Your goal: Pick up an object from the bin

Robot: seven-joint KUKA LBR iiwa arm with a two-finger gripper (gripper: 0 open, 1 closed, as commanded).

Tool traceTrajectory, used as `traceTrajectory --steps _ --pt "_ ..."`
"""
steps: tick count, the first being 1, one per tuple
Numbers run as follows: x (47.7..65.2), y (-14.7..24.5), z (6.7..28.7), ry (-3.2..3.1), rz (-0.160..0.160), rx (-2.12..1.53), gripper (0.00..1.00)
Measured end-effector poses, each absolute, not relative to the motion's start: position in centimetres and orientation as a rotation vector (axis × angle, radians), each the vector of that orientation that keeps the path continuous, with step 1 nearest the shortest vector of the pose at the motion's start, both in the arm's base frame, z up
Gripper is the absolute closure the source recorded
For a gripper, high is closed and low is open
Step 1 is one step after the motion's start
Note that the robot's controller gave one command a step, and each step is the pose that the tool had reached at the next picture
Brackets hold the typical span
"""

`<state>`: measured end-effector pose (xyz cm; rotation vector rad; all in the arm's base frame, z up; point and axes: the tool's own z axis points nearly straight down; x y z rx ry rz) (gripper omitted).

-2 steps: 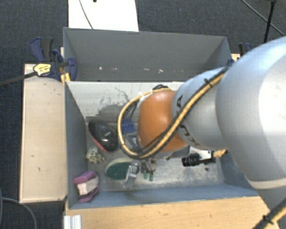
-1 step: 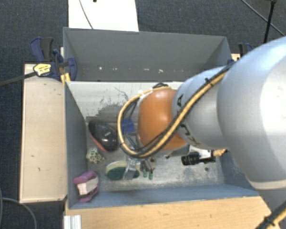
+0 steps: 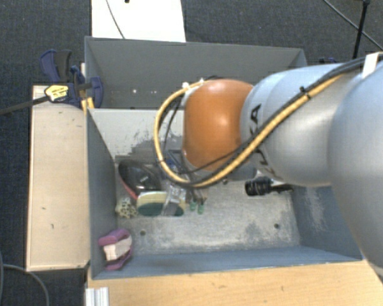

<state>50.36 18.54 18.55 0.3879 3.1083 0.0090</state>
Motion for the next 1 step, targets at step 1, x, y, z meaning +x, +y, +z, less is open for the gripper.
traceTrajectory --steps 1 --pt "55.64 16.86 31.8 3.099 0.007 0.44 1.0"
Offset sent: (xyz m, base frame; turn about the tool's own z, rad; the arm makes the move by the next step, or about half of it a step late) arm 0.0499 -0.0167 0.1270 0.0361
